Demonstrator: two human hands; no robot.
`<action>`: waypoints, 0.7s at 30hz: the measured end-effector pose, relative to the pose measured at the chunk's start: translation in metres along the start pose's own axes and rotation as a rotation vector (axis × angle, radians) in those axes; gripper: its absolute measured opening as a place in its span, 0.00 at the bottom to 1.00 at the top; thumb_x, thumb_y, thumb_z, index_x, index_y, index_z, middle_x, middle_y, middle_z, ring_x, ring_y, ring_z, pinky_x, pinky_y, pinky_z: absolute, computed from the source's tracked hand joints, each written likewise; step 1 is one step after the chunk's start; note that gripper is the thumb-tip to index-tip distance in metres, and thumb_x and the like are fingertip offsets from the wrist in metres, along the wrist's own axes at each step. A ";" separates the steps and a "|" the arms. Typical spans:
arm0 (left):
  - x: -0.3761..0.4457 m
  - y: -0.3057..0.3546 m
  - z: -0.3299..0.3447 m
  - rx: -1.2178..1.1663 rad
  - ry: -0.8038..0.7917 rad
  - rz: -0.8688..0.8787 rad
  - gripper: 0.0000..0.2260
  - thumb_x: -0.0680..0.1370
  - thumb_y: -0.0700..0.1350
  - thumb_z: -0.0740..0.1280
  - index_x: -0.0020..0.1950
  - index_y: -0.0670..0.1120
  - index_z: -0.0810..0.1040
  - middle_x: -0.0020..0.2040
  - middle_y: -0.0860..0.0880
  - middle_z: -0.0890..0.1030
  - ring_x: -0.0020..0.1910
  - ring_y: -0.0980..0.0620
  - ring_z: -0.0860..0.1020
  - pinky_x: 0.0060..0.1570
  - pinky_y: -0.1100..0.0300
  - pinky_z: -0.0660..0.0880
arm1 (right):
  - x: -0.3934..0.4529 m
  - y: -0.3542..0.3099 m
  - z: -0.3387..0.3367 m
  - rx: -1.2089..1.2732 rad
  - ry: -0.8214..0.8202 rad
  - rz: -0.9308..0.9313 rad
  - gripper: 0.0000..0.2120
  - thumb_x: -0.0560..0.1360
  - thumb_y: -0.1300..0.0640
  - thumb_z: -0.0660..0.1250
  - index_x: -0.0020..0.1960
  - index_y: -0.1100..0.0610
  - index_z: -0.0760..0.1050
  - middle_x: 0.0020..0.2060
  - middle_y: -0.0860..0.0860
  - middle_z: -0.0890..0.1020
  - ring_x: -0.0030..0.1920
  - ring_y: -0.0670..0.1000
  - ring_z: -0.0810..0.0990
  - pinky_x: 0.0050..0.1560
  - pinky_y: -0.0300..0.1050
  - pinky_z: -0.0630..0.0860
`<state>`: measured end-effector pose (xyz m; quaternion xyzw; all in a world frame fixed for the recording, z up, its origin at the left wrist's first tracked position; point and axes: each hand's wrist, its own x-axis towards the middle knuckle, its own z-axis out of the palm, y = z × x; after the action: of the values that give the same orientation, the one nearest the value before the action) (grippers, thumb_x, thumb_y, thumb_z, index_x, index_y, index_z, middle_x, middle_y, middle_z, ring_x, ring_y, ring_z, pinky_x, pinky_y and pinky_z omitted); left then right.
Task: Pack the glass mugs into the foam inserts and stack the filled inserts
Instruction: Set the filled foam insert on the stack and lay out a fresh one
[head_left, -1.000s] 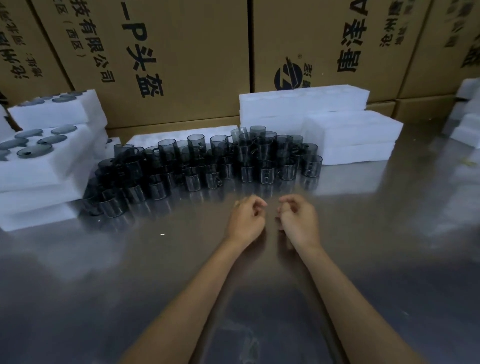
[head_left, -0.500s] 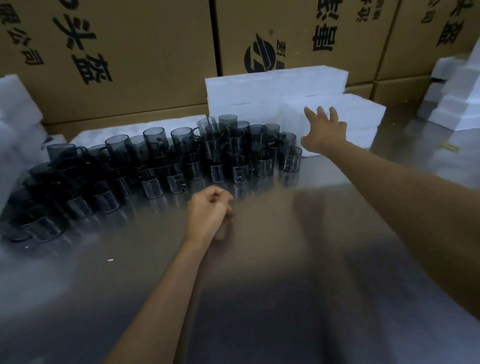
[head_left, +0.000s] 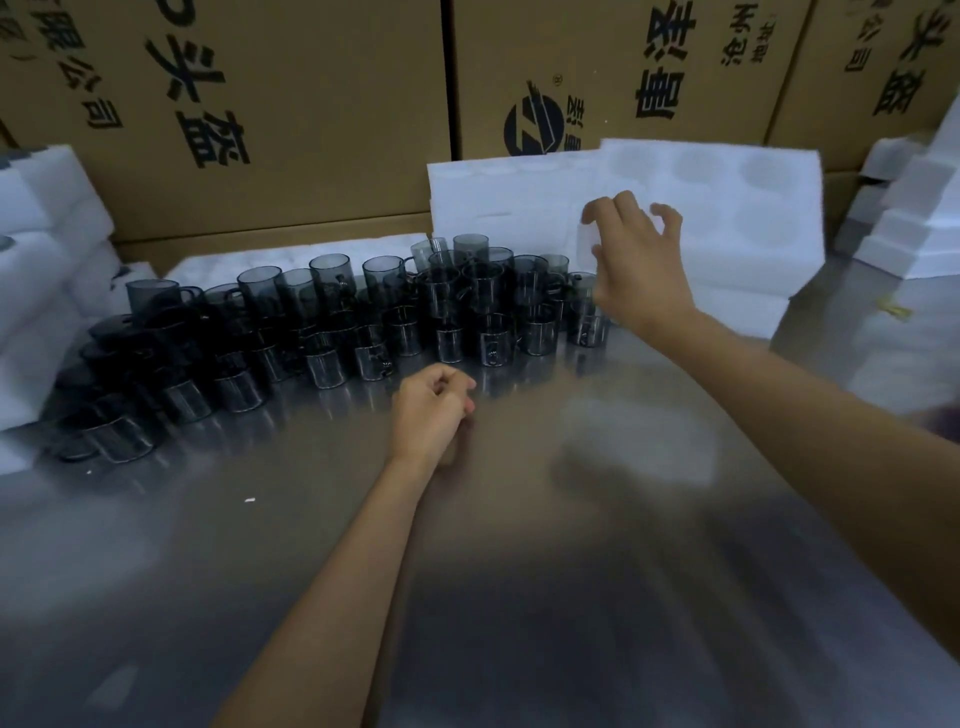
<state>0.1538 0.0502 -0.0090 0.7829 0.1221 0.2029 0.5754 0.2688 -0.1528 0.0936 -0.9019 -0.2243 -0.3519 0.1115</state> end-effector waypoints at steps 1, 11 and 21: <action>-0.001 0.000 -0.001 -0.020 -0.001 -0.009 0.13 0.79 0.38 0.62 0.40 0.48 0.82 0.29 0.53 0.81 0.31 0.57 0.77 0.40 0.59 0.75 | -0.005 -0.015 -0.010 0.036 0.001 -0.037 0.23 0.71 0.70 0.63 0.64 0.58 0.68 0.56 0.55 0.72 0.54 0.57 0.75 0.72 0.57 0.55; -0.024 0.009 -0.044 -0.797 0.045 -0.247 0.15 0.83 0.53 0.59 0.47 0.45 0.79 0.38 0.48 0.82 0.38 0.52 0.80 0.42 0.57 0.73 | -0.114 -0.170 -0.078 0.397 -0.234 -0.265 0.21 0.73 0.64 0.63 0.65 0.54 0.70 0.59 0.50 0.73 0.59 0.51 0.74 0.70 0.53 0.58; -0.070 0.008 -0.097 -0.444 0.185 -0.175 0.15 0.76 0.43 0.71 0.62 0.50 0.79 0.55 0.54 0.81 0.51 0.60 0.79 0.51 0.64 0.75 | -0.163 -0.211 -0.085 0.749 -0.428 -0.193 0.04 0.76 0.52 0.67 0.48 0.49 0.80 0.49 0.44 0.79 0.46 0.45 0.77 0.55 0.47 0.73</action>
<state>0.0468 0.1008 0.0113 0.6020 0.1942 0.2449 0.7348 0.0111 -0.0515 0.0527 -0.8268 -0.4374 -0.0602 0.3485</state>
